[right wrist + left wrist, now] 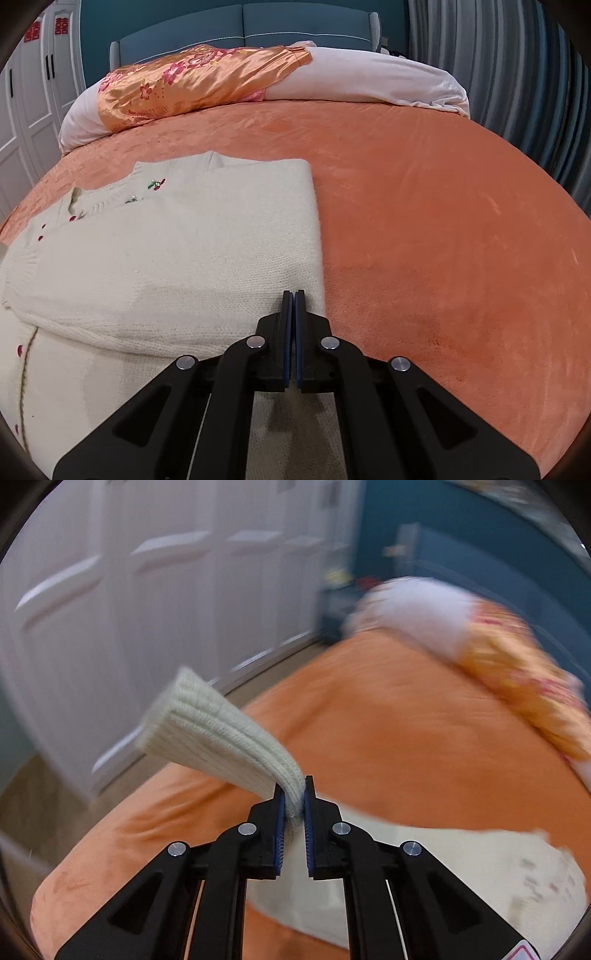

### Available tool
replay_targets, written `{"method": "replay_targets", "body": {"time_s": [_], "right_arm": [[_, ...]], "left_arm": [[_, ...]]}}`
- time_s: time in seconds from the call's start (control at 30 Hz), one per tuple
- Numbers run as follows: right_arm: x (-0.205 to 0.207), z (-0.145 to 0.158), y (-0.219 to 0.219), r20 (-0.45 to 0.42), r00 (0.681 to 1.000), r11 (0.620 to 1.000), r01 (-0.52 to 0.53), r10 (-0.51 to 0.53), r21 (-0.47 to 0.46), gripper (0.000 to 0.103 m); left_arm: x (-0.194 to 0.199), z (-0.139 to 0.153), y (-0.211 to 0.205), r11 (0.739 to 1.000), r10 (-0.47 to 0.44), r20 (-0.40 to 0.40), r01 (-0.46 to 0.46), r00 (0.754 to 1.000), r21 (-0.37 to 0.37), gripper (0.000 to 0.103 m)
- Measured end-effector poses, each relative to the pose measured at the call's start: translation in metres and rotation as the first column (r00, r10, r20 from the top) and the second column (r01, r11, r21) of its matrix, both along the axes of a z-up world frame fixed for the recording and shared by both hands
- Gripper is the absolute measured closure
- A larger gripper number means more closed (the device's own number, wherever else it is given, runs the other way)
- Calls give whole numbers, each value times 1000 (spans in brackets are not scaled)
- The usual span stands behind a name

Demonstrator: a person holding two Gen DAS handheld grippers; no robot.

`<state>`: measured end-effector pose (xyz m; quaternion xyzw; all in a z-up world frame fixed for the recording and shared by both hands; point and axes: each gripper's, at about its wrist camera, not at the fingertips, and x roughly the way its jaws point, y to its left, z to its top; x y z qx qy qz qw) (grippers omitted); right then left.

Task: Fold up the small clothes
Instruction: 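Grasp the other ribbed sleeve cuff with the left gripper and fold it across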

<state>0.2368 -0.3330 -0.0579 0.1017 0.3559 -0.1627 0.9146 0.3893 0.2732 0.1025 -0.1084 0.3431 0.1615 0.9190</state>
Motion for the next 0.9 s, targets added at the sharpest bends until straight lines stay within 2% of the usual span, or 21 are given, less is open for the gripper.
{"method": "replay_targets", "body": {"time_s": [0.1, 0.13, 0.2, 0.3, 0.33, 0.37, 0.43, 0.5, 0.53, 0.57, 0.63, 0.73, 0.77, 0.83, 0.9], "right_arm": [[-1, 0, -2, 8, 1000, 1000, -1, 1, 16, 103], [-1, 0, -2, 10, 1000, 1000, -1, 1, 21, 103], [-3, 1, -3, 14, 1000, 1000, -1, 1, 27, 103], [-4, 1, -5, 23, 1000, 999, -3, 2, 47, 103], [-5, 1, -7, 28, 1000, 998, -5, 4, 61, 103], [-6, 1, -8, 34, 999, 997, -6, 4, 73, 103], [-8, 0, -14, 51, 999, 993, -13, 7, 117, 103], [-10, -1, -21, 67, 998, 987, -20, 9, 162, 103], [-10, -1, -23, 74, 997, 983, -23, 10, 181, 103], [-11, -1, -25, 80, 997, 980, -26, 10, 200, 103], [-12, -1, -28, 89, 996, 973, -31, 11, 231, 103], [-11, 13, -21, 68, 998, 978, -28, 14, 208, 100], [-12, 21, -15, 78, 996, 975, -47, 31, 217, 94], [-13, 35, -1, 125, 989, 957, -107, 76, 271, 59], [-6, 49, 24, 158, 976, 933, -190, 147, 306, 46]], "left_arm": [[-7, 28, -92, 982, -190, 58, 190, 980, 1, 97], [-11, 32, -135, 961, -273, 67, 275, 960, -29, 97], [-15, 27, -188, 928, -362, 62, 366, 930, -67, 97], [-32, -10, -287, 851, -512, 2, 507, 859, -138, 95], [-36, -24, -307, 833, -541, -19, 532, 841, -153, 92], [-43, -42, -326, 819, -561, -47, 546, 826, -176, 87], [-60, -79, -352, 803, -581, -103, 547, 807, -237, 84], [-76, -100, -360, 803, -574, -123, 528, 810, -277, 79], [-90, -103, -359, 803, -568, -101, 523, 817, -287, 76], [-97, -104, -355, 806, -563, -100, 519, 820, -286, 65], [-109, -101, -336, 826, -534, -90, 496, 841, -267, 59], [-109, -94, -298, 861, -477, -76, 448, 875, -242, 56], [-103, -93, -282, 874, -451, -81, 422, 889, -239, 55], [-95, -93, -246, 899, -391, -92, 359, 916, -252, 55], [-86, -94, -216, 914, -327, -102, 287, 939, -288, 55]]}}
